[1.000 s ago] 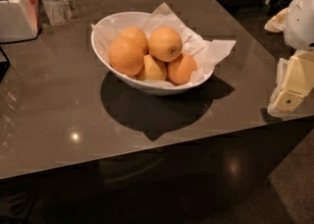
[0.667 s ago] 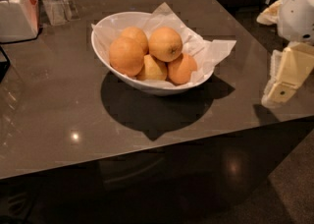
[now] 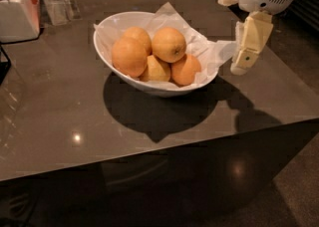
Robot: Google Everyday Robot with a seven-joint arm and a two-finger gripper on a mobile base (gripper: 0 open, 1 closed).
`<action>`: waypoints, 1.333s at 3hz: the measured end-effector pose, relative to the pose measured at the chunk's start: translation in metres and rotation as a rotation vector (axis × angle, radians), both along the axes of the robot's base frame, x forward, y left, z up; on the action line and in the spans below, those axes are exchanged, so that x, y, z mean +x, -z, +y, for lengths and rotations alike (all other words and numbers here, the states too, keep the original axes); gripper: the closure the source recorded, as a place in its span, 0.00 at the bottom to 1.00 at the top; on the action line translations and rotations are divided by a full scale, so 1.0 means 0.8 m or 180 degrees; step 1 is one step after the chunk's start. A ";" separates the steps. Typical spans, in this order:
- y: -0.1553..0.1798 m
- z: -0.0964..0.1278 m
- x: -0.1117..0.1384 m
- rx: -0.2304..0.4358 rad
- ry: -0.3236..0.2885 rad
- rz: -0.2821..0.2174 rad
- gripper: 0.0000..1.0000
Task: Pick orange from white bowl
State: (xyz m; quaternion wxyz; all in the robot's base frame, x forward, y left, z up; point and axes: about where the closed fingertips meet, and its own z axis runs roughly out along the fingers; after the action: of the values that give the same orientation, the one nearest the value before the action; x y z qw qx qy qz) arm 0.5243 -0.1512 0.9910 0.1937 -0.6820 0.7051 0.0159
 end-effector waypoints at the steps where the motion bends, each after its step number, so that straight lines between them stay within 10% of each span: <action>1: -0.007 0.004 0.008 0.0035 0.0002 -0.0076 0.00; 4: 0.032 0.068 0.075 0.0400 -0.0382 0.0105 0.00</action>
Offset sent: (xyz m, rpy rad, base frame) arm 0.0159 0.0026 0.0024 0.0654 -0.0330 0.0043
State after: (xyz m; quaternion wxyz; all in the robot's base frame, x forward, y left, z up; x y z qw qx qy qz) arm 0.5841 -0.0972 0.9656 0.2232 -0.7092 0.6636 0.0830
